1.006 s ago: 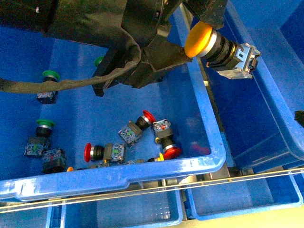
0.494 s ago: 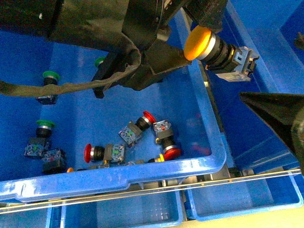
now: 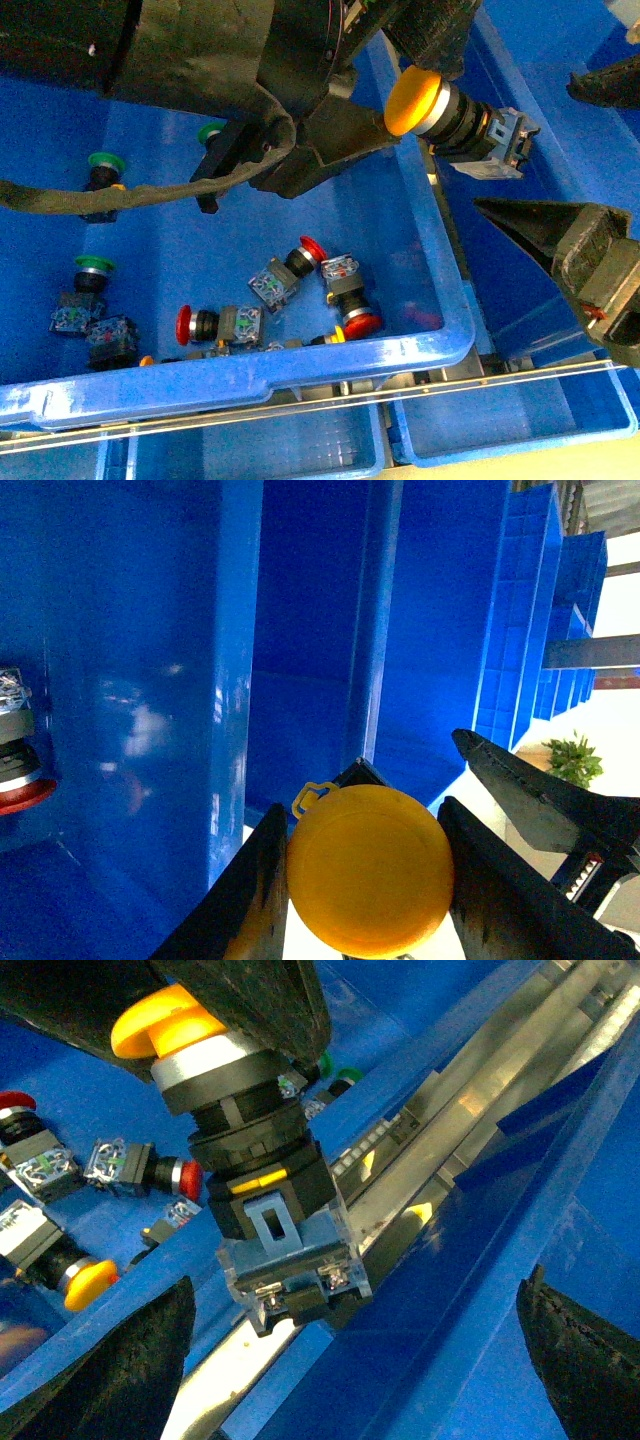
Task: Pick red and yellow buttons and place in box
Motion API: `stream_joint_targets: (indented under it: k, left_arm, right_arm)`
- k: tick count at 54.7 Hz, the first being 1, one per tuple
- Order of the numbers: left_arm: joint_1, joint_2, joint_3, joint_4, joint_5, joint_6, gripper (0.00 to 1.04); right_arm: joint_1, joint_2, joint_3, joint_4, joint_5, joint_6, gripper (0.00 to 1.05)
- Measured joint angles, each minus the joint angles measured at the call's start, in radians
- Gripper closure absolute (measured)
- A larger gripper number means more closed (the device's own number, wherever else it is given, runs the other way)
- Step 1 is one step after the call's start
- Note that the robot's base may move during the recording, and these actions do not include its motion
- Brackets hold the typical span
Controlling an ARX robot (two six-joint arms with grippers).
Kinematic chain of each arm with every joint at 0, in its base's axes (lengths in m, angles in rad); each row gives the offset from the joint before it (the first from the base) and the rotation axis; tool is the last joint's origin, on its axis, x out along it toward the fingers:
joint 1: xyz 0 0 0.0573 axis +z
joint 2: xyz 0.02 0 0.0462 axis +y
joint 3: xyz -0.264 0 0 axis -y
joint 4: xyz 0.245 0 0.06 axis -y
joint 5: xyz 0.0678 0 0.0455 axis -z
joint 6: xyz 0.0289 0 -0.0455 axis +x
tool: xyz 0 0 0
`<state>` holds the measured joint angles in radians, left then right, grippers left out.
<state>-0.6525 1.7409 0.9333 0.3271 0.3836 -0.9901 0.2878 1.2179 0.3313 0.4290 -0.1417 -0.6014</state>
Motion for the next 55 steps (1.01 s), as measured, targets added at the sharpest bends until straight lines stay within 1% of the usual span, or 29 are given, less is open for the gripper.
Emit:
stream_joint_targets:
  k: [17, 20, 23, 25, 32, 34, 39, 45, 49, 55]
  left_arm:
    - [0.001, 0.012, 0.002, 0.0, -0.003, 0.002, 0.69]
    - [0.001, 0.013, 0.003, 0.0, -0.003, 0.002, 0.69]
    - [0.001, 0.014, 0.003, 0.0, -0.005, 0.002, 0.69]
    - [0.001, 0.014, 0.003, 0.0, -0.006, 0.002, 0.69]
    - [0.001, 0.014, 0.008, 0.0, -0.007, 0.002, 0.69]
    - [0.001, 0.014, 0.011, 0.0, -0.008, 0.002, 0.69]
    - [0.001, 0.014, 0.016, 0.0, -0.01, 0.002, 0.69]
    - [0.001, 0.016, 0.02, 0.0, -0.014, 0.003, 0.69]
    - [0.002, 0.016, 0.022, -0.003, -0.015, 0.006, 0.69]
    - [0.003, 0.021, 0.026, -0.006, -0.017, 0.008, 0.69]
  right_arm:
    - [0.001, 0.033, 0.03, 0.008, -0.015, -0.017, 0.07]
    - [0.001, 0.033, 0.034, 0.006, -0.019, -0.017, 0.09]
    - [0.001, 0.033, 0.039, 0.002, -0.021, -0.018, 0.17]
    - [0.001, 0.033, 0.04, 0.001, -0.024, -0.018, 0.2]
    - [0.001, 0.033, 0.042, -0.014, -0.035, -0.018, 0.4]
    - [0.002, 0.033, 0.042, -0.016, -0.036, -0.018, 0.43]
    - [0.006, 0.033, 0.042, -0.024, -0.042, -0.018, 0.57]
    - [0.014, 0.033, 0.042, -0.026, -0.042, -0.019, 0.71]
    - [0.018, 0.033, 0.042, -0.027, -0.042, -0.024, 0.75]
    - [0.021, 0.033, 0.042, -0.027, -0.038, -0.025, 0.77]
